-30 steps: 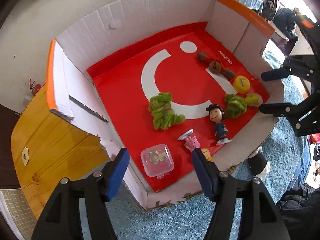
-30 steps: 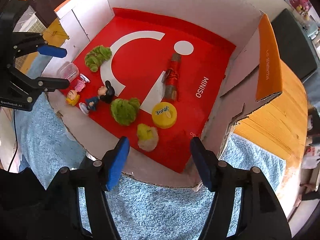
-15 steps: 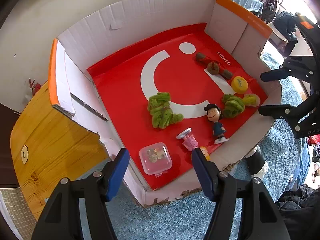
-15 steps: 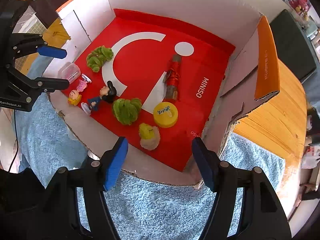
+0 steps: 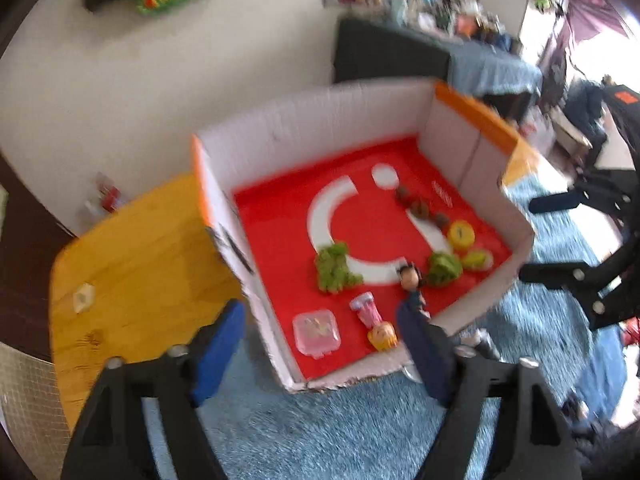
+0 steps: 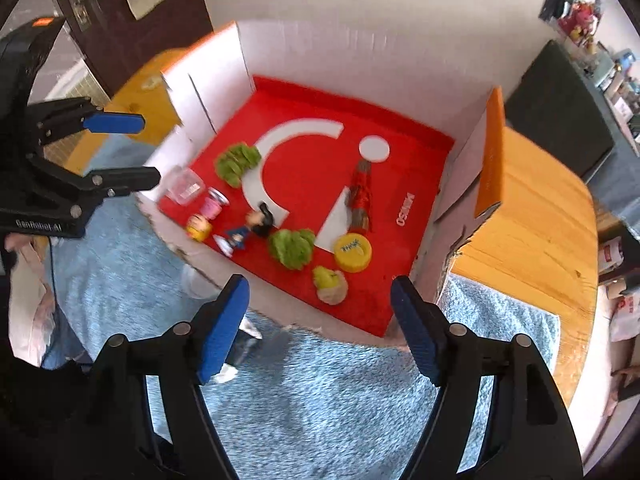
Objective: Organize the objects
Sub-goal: 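Withdraw both open tools from the box back over the towel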
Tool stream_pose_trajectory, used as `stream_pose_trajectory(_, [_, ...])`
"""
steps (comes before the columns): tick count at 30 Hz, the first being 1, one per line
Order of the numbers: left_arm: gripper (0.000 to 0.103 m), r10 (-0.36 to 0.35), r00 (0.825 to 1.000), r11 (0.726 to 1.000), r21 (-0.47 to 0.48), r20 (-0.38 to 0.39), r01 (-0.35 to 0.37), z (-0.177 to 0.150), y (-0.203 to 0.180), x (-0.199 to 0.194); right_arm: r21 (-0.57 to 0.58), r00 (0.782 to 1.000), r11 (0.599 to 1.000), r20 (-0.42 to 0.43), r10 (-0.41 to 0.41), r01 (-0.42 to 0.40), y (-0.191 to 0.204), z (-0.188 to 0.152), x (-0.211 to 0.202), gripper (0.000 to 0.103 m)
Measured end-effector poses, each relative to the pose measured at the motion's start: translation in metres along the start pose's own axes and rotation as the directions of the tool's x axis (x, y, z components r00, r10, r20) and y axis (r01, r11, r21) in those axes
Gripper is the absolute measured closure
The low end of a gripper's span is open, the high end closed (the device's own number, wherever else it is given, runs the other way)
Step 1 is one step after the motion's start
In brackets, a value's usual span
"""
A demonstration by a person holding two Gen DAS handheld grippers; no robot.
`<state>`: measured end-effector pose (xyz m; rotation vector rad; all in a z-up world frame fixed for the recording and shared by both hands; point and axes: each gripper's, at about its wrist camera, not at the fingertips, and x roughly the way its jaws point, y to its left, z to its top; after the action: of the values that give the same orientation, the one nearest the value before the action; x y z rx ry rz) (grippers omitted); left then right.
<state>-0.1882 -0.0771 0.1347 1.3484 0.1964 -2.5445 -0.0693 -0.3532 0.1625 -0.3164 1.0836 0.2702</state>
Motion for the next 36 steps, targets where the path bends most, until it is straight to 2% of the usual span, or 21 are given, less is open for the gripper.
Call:
stream_pose_trajectory(2, [0.018, 0.042, 0.996, 0.999, -0.022, 0.076, -0.041, -0.006, -0.004, -0.017, 0.011, 0.998, 1.000, 0.058, -0.007, 0.006, 0.007, 0.008, -0.011, 0.025])
stream_pose_trajectory(3, [0.018, 0.055, 0.994, 0.998, -0.036, 0.099, -0.052, -0.008, -0.005, -0.022, 0.016, 0.997, 1.000, 0.076, -0.010, 0.009, 0.013, 0.017, -0.003, 0.024])
stream_pose_trajectory(6, [0.009, 0.093, 0.979, 0.992, -0.100, 0.182, -0.076, -0.017, -0.008, -0.044, 0.029, 0.990, 0.999, 0.140, -0.020, 0.016, 0.028, 0.017, -0.003, 0.021])
stream_pose_trajectory(9, [0.006, 0.103, 0.962, 0.987, -0.145, 0.252, -0.068, -0.031, -0.010, -0.066, 0.048, 0.978, 0.999, 0.204, -0.035, 0.026, 0.031, 0.009, -0.016, 0.021])
stream_pose_trajectory(12, [0.005, 0.138, 0.943, 0.982, -0.165, 0.303, -0.090, -0.046, -0.018, -0.085, 0.055, 0.960, 0.996, 0.269, -0.083, 0.071, 0.040, -0.004, -0.027, 0.017])
stream_pose_trajectory(14, [0.005, 0.171, 0.924, 0.974, -0.197, 0.342, -0.107, -0.058, -0.024, -0.096, 0.065, 0.940, 0.994, 0.324, -0.108, 0.092, 0.049, -0.018, -0.038, 0.014])
stream_pose_trajectory(18, [0.000, 0.266, 0.868, 0.945, -0.293, 0.419, -0.148, -0.087, -0.030, -0.112, 0.093, 0.900, 0.988, 0.411, -0.148, 0.120, 0.063, -0.044, -0.051, 0.007])
stream_pose_trajectory(20, [0.000, 0.284, 0.851, 0.933, -0.333, 0.441, -0.138, -0.102, -0.035, -0.114, 0.119, 0.869, 0.982, 0.458, -0.184, 0.146, 0.071, -0.062, -0.052, 0.007])
stream_pose_trajectory(24, [0.000, 0.281, 0.854, 0.931, -0.340, 0.438, -0.132, -0.126, -0.051, -0.103, 0.147, 0.841, 0.976, 0.497, -0.214, 0.161, 0.087, -0.088, -0.045, 0.006])
stream_pose_trajectory(27, [0.000, 0.310, 0.842, 0.920, -0.361, 0.442, -0.150, -0.146, -0.062, -0.093, 0.187, 0.824, 0.969, 0.514, -0.236, 0.161, 0.093, -0.106, -0.031, 0.006])
stream_pose_trajectory(29, [0.000, 0.320, 0.843, 0.916, -0.370, 0.433, -0.157, -0.156, -0.068, -0.083, 0.222, 0.818, 0.963, 0.518, -0.250, 0.154, 0.090, -0.116, -0.021, 0.006])
stream_pose_trajectory(33, [0.000, 0.325, 0.852, 0.905, -0.396, 0.411, -0.154, -0.169, -0.074, -0.067, 0.239, 0.829, 0.959, 0.497, -0.254, 0.151, 0.091, -0.118, 0.003, 0.006])
stream_pose_trajectory(36, [0.000, 0.336, 0.854, 0.894, -0.420, 0.397, -0.156, -0.176, -0.076, -0.058, 0.263, 0.848, 0.957, 0.473, -0.238, 0.122, 0.087, -0.119, 0.021, 0.005])
